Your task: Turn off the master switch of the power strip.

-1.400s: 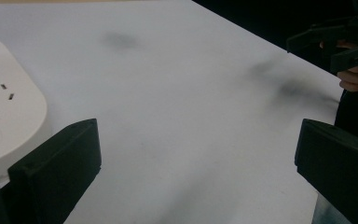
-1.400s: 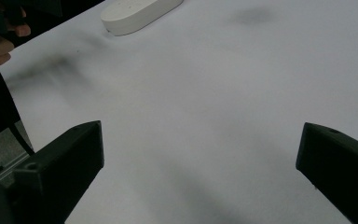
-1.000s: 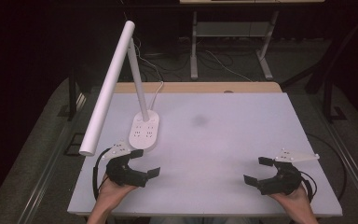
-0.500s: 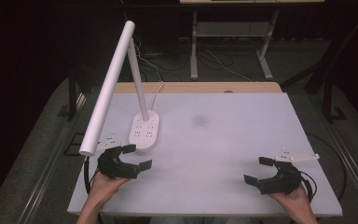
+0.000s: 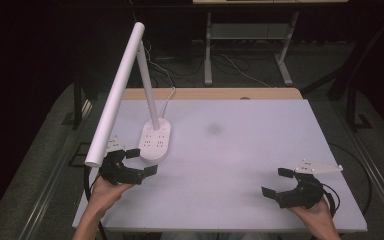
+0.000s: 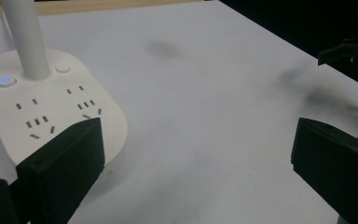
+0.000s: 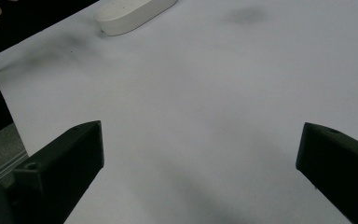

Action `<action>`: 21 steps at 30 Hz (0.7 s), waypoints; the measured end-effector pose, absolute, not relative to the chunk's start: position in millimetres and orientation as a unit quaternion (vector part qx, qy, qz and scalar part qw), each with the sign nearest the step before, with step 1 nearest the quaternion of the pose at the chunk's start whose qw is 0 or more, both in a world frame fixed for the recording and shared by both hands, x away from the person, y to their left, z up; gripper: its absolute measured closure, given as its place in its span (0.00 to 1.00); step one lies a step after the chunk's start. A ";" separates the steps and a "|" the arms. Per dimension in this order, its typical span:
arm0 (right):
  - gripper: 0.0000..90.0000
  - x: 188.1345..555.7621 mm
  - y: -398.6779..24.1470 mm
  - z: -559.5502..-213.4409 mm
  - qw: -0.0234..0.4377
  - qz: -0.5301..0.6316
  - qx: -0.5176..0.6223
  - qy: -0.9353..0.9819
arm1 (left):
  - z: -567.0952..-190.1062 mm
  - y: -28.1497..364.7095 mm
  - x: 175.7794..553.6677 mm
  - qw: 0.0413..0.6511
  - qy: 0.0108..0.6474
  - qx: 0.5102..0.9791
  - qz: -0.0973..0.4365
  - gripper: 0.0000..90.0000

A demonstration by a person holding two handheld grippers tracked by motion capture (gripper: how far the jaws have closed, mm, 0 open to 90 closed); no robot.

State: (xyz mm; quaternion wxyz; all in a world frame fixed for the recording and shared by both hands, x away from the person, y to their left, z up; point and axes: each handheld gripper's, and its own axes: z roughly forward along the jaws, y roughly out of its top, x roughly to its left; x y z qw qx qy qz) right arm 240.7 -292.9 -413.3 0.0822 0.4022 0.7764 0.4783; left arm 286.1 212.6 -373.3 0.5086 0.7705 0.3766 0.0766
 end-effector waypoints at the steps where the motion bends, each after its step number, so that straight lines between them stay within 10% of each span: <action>1: 0.00 240.7 -293.1 -413.3 0.082 0.479 0.402 0.776 | -371.3 214.2 287.4 0.508 0.377 0.771 0.078 0.02; 21: 0.00 240.7 -292.6 -413.3 0.082 0.474 0.405 0.777 | -364.3 225.2 312.5 0.486 0.392 0.777 0.077 0.03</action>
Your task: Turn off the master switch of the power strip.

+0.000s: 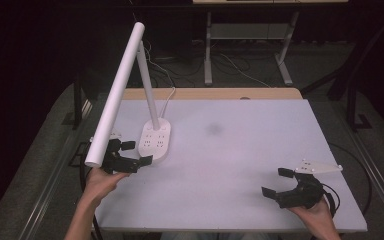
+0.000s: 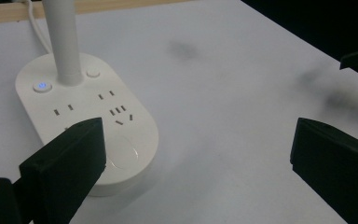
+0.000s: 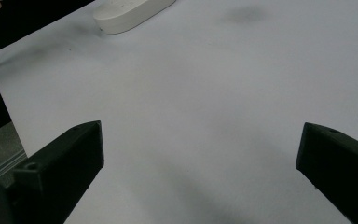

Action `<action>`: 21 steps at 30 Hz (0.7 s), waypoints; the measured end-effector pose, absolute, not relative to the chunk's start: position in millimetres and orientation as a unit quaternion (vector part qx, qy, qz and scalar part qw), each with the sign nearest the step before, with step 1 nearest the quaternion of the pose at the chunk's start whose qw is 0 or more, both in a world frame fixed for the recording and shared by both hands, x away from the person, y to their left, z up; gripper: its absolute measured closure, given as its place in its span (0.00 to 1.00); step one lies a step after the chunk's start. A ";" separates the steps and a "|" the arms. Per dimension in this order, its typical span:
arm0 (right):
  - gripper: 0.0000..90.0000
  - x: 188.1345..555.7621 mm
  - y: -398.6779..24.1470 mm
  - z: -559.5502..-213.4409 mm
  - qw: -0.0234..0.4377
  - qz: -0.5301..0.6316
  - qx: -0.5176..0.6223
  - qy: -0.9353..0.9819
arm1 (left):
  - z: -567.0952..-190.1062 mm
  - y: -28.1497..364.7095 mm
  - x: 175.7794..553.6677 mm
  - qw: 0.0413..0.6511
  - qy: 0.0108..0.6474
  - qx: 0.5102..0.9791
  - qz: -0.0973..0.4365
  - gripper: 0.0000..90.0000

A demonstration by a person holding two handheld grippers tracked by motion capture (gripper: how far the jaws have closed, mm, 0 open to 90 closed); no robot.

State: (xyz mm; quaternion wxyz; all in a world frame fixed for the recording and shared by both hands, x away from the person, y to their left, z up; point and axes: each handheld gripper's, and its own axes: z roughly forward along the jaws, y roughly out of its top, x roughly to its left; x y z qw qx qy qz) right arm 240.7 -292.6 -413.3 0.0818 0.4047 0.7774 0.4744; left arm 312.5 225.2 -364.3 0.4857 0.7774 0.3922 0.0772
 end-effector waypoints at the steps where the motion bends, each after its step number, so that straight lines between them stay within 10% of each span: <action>1: 0.00 240.7 -292.5 -413.3 0.083 0.475 0.404 0.778 | -363.6 225.9 314.4 0.483 0.392 0.779 0.078 0.03; 21: 0.00 240.7 -292.2 -413.5 0.086 0.470 0.404 0.780 | -350.7 240.6 341.1 0.462 0.405 0.785 0.083 0.03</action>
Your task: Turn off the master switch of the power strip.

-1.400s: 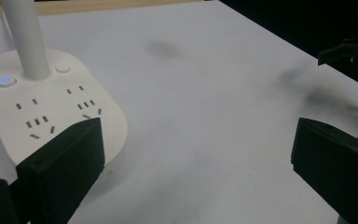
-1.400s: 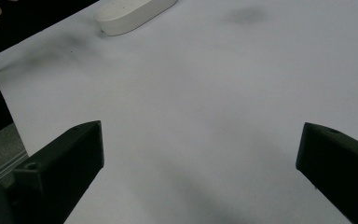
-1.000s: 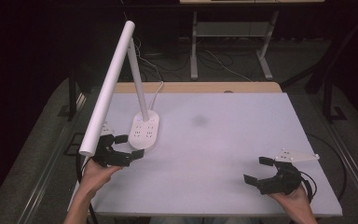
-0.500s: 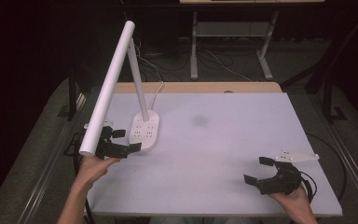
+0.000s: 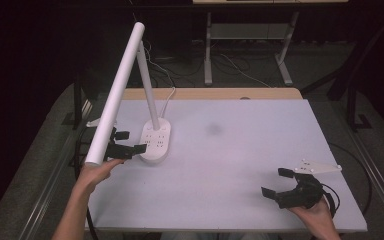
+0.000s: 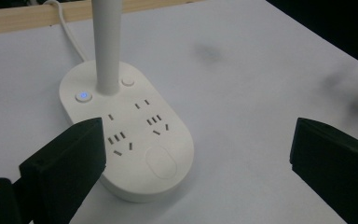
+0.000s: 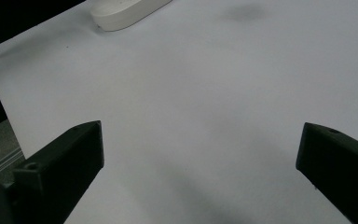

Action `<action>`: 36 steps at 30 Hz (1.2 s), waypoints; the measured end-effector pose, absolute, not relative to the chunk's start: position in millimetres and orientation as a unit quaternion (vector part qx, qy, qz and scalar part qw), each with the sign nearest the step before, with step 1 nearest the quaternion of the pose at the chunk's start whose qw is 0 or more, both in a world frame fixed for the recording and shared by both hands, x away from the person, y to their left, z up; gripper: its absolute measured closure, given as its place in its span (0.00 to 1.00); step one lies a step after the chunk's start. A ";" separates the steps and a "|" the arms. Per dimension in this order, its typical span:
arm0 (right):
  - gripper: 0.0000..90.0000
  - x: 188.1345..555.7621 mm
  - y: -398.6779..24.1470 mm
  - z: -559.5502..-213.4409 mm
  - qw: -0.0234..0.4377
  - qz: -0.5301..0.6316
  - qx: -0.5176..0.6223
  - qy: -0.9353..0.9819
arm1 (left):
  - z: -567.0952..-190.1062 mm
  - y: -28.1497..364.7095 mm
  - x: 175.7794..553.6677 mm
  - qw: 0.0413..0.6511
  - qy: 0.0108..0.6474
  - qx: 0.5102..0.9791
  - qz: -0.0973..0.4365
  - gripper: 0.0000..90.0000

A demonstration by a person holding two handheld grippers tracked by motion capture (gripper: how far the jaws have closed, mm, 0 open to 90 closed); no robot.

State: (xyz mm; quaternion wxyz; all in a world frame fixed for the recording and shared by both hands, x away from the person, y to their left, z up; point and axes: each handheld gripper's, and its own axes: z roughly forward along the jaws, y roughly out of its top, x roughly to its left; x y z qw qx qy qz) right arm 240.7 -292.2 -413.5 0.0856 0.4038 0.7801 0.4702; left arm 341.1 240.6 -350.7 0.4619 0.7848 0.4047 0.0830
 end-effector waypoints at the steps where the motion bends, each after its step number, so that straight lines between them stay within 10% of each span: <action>1: 0.00 240.6 -293.0 -413.1 0.087 0.473 0.404 0.778 | -350.0 241.1 342.5 0.460 0.405 0.786 0.084 0.03; 36: 0.00 243.4 -292.1 -417.4 0.085 0.463 0.412 0.780 | -331.2 261.2 402.6 0.438 0.407 0.793 0.115 0.04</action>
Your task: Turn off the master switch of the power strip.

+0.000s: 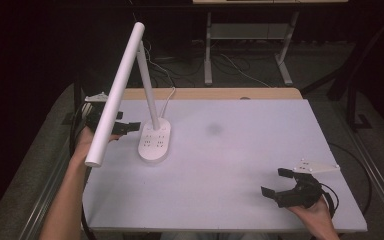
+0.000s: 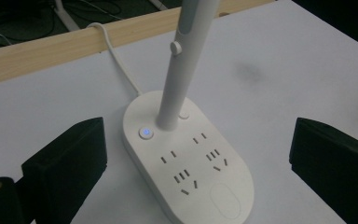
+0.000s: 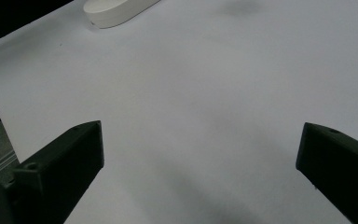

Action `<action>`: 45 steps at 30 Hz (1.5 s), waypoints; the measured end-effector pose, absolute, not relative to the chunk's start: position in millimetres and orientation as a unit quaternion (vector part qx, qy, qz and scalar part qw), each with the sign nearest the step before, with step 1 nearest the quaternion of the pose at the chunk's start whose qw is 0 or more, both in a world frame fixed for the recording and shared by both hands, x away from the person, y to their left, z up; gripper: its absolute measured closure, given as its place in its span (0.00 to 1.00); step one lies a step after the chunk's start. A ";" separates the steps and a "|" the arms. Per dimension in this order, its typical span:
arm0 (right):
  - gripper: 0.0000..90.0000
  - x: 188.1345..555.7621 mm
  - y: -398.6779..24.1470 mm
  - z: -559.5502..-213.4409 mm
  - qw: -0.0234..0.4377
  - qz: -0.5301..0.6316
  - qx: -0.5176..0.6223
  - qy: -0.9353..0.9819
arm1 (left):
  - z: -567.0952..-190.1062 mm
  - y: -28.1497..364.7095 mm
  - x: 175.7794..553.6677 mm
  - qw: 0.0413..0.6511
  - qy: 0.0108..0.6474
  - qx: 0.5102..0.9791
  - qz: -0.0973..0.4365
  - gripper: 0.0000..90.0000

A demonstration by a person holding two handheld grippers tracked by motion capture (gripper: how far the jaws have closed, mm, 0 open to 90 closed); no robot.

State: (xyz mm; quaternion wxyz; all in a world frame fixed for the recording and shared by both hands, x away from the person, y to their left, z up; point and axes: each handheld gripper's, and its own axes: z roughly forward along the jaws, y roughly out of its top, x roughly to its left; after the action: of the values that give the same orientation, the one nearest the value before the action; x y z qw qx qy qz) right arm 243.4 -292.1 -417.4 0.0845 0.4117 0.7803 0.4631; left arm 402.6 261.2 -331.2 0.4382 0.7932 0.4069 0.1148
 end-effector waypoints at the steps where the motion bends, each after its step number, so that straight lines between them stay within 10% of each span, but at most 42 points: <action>1: 0.00 243.4 -292.3 -417.5 0.085 0.463 0.413 0.779 | -331.5 261.8 403.7 0.439 0.410 0.792 0.113 0.04; 28: 0.00 244.4 -296.4 -418.2 0.088 0.459 0.425 0.775 | -353.4 275.1 436.5 0.452 0.465 0.754 0.107 0.14; 38: 0.00 244.5 -298.0 -418.2 0.091 0.457 0.428 0.775 | -362.1 268.0 443.2 0.440 0.466 0.763 0.088 0.32; 45: 0.00 245.6 -296.9 -419.2 0.092 0.454 0.427 0.777 | -367.8 266.4 447.3 0.454 0.473 0.753 0.064 0.66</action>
State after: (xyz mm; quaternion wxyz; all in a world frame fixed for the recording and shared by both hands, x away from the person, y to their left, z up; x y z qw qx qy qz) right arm 245.6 -296.9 -419.2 0.0923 0.4267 0.7767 0.4541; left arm 447.3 266.4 -367.8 0.4538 0.7528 0.4726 0.0637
